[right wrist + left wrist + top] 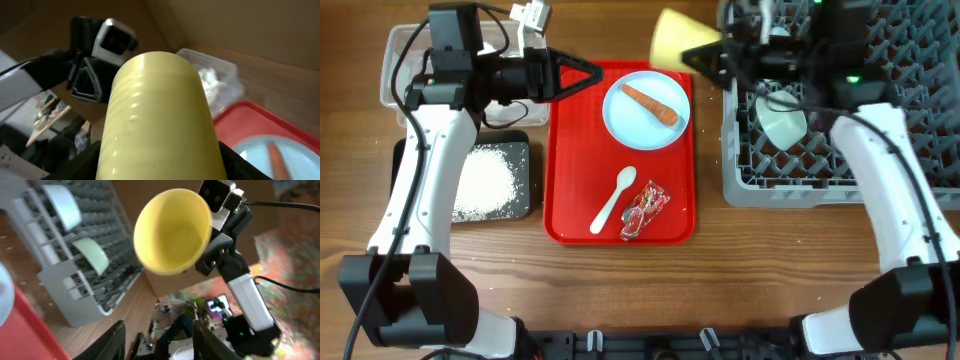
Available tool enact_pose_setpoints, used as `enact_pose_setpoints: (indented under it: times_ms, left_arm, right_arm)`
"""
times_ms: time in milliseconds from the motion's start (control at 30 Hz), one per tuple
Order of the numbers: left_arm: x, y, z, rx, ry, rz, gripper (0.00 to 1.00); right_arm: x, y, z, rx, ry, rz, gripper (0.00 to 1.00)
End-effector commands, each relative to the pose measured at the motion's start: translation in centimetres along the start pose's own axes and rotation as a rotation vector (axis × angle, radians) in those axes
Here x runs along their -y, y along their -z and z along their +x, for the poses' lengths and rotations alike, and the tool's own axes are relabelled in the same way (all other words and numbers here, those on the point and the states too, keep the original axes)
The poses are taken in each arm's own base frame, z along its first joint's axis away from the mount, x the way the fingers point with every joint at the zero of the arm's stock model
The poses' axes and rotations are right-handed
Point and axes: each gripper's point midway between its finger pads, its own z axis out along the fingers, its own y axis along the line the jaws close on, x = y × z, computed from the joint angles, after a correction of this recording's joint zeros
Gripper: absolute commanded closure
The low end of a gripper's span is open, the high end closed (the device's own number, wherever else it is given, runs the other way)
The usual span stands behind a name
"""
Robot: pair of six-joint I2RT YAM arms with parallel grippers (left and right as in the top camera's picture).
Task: Sort waste into correct bins and load items into the dishwasher rack
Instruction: 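Lower the yellow cup into the rack with the right gripper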
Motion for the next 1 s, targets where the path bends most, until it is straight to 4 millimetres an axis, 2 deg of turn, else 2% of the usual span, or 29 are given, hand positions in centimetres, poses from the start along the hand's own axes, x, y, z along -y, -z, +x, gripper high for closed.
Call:
enact_pose_setpoints:
  times_ms: [0, 33, 133, 167, 233, 333, 367, 433, 567, 733, 767, 967]
  left_arm:
    - [-3.1, 0.5, -0.8, 0.066, 0.032, -0.201, 0.56]
    - [-3.9, 0.7, -0.8, 0.076, 0.052, -0.246, 0.56]
    - [-9.7, 3.3, 0.1, 0.134, 0.171, -0.6, 0.56]
    - [-11.2, 4.4, 0.5, 0.145, 0.199, -0.704, 0.56]
    - [-13.8, 7.1, 1.9, 0.152, 0.256, -0.924, 0.56]
    - [-15.2, 9.3, 3.0, 0.148, 0.29, -1.078, 0.56]
    - [-15.4, 9.7, 3.3, 0.145, 0.296, -1.101, 0.55]
    - [-15.4, 9.7, 3.3, 0.144, 0.297, -1.103, 0.55]
    - [-15.5, 9.8, 3.3, 0.145, 0.297, -1.108, 0.56]
    - [-15.6, 10.0, 3.3, 0.148, 0.295, -1.122, 0.59]
    - [-15.6, 10.0, 3.3, 0.148, 0.295, -1.122, 0.58]
    - [-15.6, 10.0, 3.3, 0.148, 0.295, -1.122, 0.59]
  right_arm:
    - [4.5, 3.7, 0.1, 0.03, -0.066, 0.179, 0.42]
    - [5.5, 5.2, 0.2, 0.038, -0.099, 0.252, 0.41]
    - [9.1, 11.3, 2.0, 0.025, -0.245, 0.611, 0.41]
    - [9.7, 13.2, 2.9, 0.0, -0.289, 0.728, 0.42]
    - [9.2, 16.0, 5.3, -0.079, -0.379, 0.898, 0.42]
    - [7.8, 17.6, 9.5, -0.215, -0.539, 0.986, 0.42]
    - [7.6, 18.8, 11.4, -0.282, -0.596, 1.063, 0.41]
    - [7.2, 20.2, 13.0, -0.336, -0.652, 1.142, 0.41]
    - [7.5, 23.4, 14.9, -0.382, -0.742, 1.351, 0.41]
    - [9.9, 23.9, 17.8, -0.484, -0.825, 1.433, 0.4]
    - [11.1, 23.9, 18.4, -0.514, -0.842, 1.451, 0.39]
    - [14.5, 22.6, 20.8, -0.601, -0.894, 1.424, 0.36]
